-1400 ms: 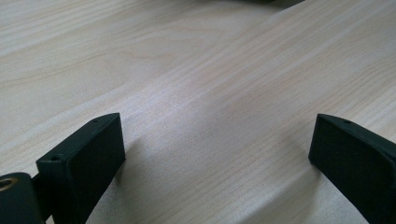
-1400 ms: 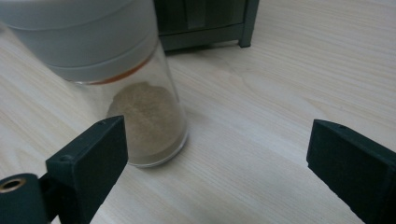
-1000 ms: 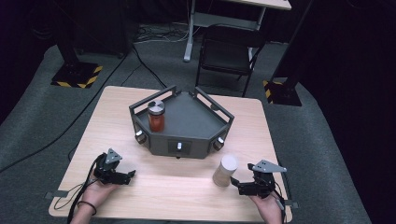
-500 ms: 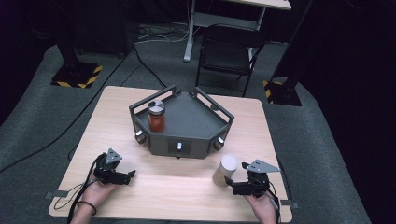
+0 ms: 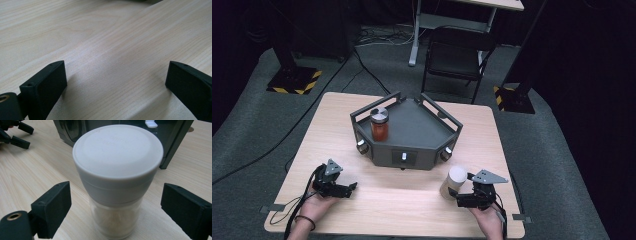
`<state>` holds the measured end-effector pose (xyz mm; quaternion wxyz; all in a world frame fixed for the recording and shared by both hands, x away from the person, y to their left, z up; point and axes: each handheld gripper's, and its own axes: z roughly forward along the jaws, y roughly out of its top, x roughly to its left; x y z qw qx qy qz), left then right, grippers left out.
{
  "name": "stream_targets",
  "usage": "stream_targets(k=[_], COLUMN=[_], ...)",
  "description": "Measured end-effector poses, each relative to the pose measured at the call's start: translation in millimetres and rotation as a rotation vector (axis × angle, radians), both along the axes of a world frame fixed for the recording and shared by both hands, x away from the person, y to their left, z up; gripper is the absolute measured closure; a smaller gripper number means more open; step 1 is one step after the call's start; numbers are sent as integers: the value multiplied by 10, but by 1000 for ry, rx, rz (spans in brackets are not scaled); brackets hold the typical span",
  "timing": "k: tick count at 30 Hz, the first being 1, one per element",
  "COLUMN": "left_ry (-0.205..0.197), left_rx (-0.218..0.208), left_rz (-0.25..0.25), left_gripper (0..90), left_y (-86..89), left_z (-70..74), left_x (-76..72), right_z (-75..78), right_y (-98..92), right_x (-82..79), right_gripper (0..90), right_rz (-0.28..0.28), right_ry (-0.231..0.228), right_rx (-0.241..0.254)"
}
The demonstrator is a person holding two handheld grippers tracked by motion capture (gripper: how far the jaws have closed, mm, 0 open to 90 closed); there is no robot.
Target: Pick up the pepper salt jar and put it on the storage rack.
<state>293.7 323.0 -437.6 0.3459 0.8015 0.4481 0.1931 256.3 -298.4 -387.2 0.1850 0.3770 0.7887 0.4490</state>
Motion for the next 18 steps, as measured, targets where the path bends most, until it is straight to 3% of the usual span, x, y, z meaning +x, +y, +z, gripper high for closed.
stream_targets(k=[18], left_ry=[0], left_rx=[0], left_rz=[0], left_gripper=[31], left_y=[0], left_z=[0], left_x=[0], right_z=[-66], right_y=[127], right_x=[91], right_gripper=[170], right_rz=[-11], right_ry=[-3], right_rx=[-3])
